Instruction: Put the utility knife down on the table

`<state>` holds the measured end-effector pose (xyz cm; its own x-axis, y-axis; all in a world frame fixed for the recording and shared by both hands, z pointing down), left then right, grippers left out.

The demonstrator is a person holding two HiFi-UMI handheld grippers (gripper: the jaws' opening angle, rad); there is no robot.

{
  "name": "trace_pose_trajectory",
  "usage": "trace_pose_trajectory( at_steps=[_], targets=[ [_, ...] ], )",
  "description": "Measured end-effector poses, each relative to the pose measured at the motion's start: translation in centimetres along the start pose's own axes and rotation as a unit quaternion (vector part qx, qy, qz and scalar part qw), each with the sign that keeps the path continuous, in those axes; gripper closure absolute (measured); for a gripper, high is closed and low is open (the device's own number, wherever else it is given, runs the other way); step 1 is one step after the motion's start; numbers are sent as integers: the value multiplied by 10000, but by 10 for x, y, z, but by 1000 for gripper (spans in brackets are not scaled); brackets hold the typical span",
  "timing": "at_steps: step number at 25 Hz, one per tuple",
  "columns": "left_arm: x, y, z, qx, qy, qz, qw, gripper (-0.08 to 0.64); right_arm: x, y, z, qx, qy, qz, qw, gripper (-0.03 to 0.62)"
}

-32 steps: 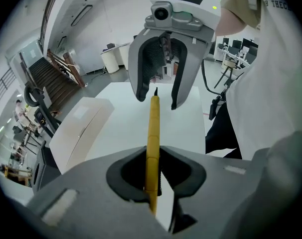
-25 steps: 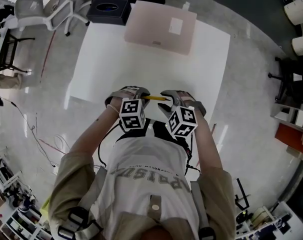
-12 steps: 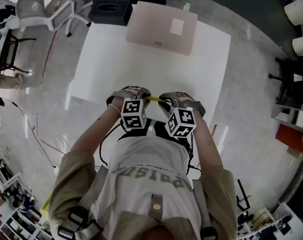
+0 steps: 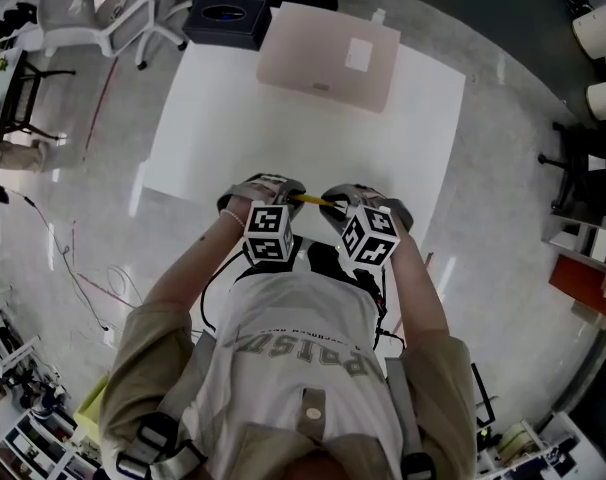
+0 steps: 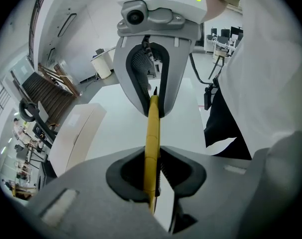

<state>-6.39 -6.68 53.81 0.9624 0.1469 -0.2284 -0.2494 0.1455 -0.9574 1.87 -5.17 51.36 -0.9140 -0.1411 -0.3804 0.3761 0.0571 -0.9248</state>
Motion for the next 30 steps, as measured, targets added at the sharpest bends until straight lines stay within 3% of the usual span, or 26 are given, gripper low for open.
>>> trace_pose_trajectory(
  at_steps=[8, 11, 17, 23, 30],
  targets=[
    [-7, -5, -6, 462, 98, 59, 9989, 464, 1, -8, 6, 279, -227, 104, 9993, 529],
    [-12, -8, -6, 376, 186, 39, 9991, 361, -2, -11, 4, 414, -361, 151, 9984, 529],
    [-30, -12, -7, 522, 551, -41, 9971, 285, -14, -27, 6, 715, -710, 150, 9948, 529],
    [-52, -15, -1, 700, 709, -227, 9948, 285, -19, -41, 11, 1030, -1053, 167, 9890, 529],
    [-60, -19, 3, 748, 705, -120, 9946, 288, -24, -60, 16, 1305, -1256, 67, 9834, 529]
  ],
)
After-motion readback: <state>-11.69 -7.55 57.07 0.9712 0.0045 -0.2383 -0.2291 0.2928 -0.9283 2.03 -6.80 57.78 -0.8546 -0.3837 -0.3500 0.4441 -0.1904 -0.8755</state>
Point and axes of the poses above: the fingertips, and each gripper's own axes: y backward along the fingers, z to its right, x out of its top, the point moved 7 cm from there along y, backward along the fingers, and after that the axes turned 13 degrees about -z, right-handed, at the moved point
